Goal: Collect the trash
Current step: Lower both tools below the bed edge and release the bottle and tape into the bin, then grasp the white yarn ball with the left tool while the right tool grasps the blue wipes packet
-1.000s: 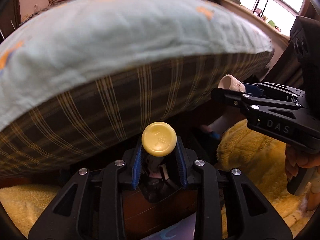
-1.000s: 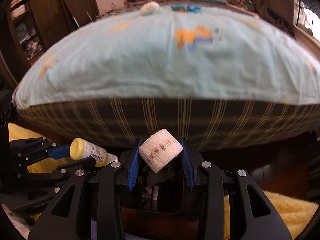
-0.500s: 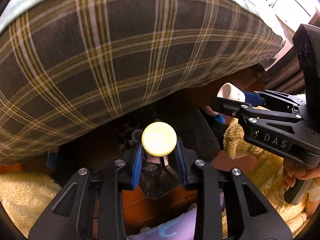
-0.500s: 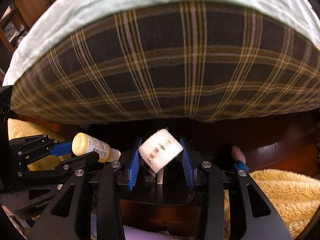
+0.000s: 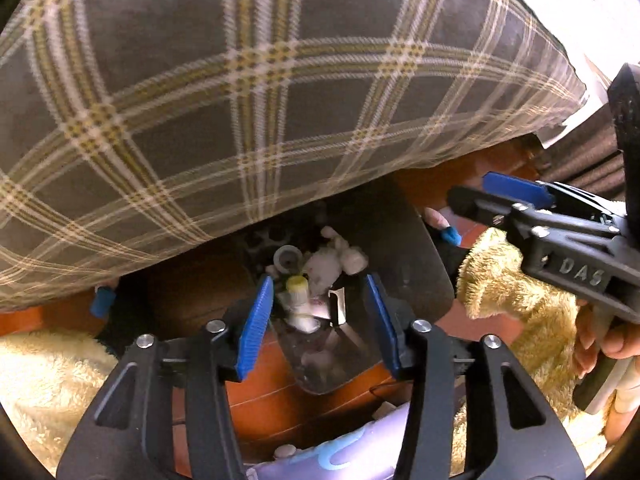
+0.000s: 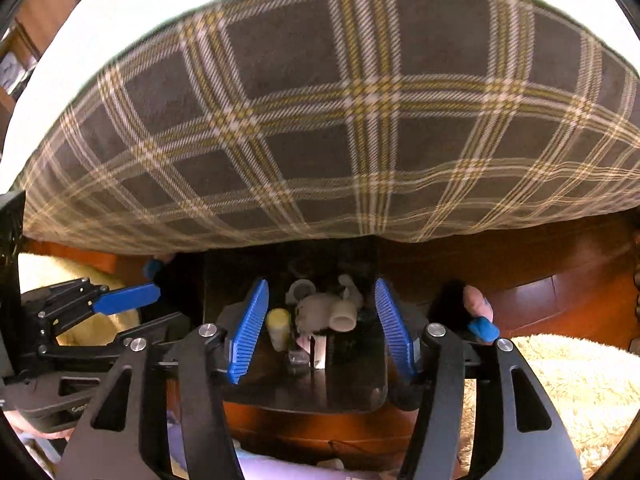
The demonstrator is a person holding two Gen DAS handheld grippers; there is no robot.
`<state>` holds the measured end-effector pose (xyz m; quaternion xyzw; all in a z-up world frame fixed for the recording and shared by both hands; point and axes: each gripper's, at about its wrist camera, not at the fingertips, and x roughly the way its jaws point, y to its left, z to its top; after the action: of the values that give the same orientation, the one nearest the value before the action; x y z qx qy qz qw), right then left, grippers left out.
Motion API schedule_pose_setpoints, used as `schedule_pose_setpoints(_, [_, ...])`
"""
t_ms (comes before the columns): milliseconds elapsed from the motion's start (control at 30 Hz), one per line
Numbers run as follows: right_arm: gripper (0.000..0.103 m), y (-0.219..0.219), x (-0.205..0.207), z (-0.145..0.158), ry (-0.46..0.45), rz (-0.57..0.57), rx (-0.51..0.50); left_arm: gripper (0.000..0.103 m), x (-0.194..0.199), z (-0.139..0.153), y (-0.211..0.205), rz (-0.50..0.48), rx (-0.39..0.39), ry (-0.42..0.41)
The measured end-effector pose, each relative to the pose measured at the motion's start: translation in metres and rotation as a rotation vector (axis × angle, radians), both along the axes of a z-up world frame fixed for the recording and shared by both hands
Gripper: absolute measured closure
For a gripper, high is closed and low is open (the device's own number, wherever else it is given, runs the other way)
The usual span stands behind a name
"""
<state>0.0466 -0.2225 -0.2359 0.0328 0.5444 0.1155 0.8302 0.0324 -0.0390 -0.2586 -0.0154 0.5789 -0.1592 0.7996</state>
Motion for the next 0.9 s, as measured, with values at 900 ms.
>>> schedule_pose_setpoints(900, [0.005,-0.035,0.131,0.186,-0.344,-0.019,0.023,0.013,0.101,0.192,0.035,0.116,0.078,-0.404])
